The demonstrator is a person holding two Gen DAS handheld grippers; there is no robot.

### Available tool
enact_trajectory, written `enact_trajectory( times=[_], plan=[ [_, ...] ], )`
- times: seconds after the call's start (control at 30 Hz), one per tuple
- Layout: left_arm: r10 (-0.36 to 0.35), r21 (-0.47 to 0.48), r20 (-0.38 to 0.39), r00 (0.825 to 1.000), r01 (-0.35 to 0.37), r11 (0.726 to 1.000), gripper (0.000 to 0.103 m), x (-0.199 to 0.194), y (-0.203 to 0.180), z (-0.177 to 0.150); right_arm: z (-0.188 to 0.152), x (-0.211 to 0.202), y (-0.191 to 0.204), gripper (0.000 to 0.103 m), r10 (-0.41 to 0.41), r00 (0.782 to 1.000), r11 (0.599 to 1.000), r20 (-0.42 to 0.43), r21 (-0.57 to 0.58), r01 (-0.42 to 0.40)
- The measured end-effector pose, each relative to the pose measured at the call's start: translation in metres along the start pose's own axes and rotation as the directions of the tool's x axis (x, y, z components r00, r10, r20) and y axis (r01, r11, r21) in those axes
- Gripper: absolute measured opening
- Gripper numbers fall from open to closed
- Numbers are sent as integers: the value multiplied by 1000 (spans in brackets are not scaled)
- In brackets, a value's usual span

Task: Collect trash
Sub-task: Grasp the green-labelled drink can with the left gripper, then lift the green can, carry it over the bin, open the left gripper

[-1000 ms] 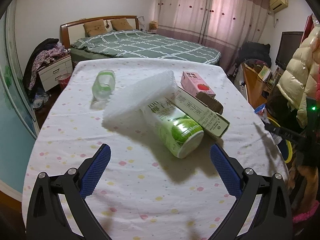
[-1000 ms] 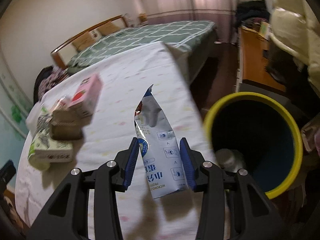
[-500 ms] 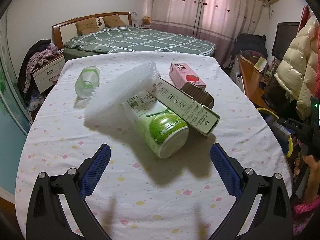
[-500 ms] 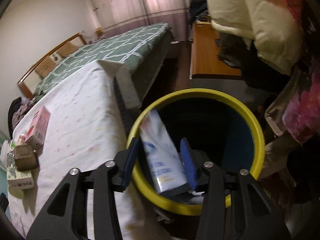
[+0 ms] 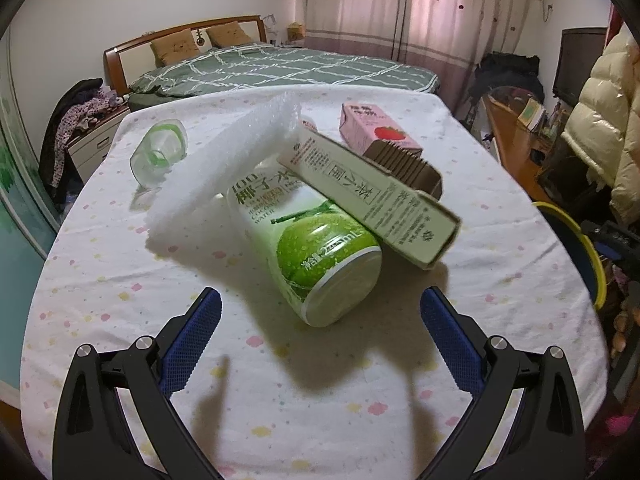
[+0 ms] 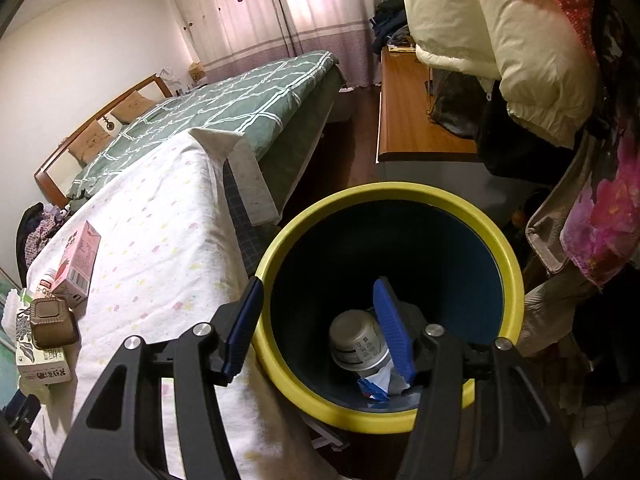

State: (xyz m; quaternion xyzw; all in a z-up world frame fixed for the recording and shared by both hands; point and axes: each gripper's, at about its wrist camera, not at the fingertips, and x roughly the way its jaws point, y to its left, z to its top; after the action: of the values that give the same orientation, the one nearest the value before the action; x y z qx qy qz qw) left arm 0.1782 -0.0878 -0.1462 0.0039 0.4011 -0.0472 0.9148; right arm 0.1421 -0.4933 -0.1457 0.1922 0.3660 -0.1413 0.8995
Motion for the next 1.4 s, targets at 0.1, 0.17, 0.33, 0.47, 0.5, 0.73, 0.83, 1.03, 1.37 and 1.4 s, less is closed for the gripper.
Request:
enact_trajectory(
  times=[0.1,0.17,0.33,0.47,0.5,0.73,0.83,1.03,1.37,1.4],
  plan=[
    [27,-13,3,1000,-27,1000,98,8,0,3,0,0,1,55,6,1000,1000,-3,1,-6],
    [48,-16,6,999,-48,999,98,14,0,5,0,0,1,55,9,1000,1000,-3,0,-9],
    [66,-23,30,997,-65,998,98,17,0,13,0,0,3,55,15,1000,1000,-3,-6,-15],
    [72,-23,31,997,-71,997,89,21,-1,18,0,1,6,55,19,1000,1000,-4,-9,-19],
    [70,-31,22,997,-69,997,86,23,1,19,1,1,6,55,19,1000,1000,-3,-10,-19],
    [59,-35,11,998,-58,998,66,23,6,17,0,1,7,55,21,1000,1000,-3,-13,-21],
    [65,-13,26,998,-64,998,62,11,10,14,1,1,7,55,21,1000,1000,-3,-15,-21],
    [43,34,81,996,-46,998,57,-38,18,6,0,2,12,55,26,1000,999,-4,-23,-26],
    [10,48,180,984,-19,999,54,-105,31,14,-4,2,20,55,43,999,998,-8,-38,-43],
    [10,51,183,983,-19,999,54,-107,29,15,-4,2,21,55,44,999,998,-10,-38,-44]
  ],
)
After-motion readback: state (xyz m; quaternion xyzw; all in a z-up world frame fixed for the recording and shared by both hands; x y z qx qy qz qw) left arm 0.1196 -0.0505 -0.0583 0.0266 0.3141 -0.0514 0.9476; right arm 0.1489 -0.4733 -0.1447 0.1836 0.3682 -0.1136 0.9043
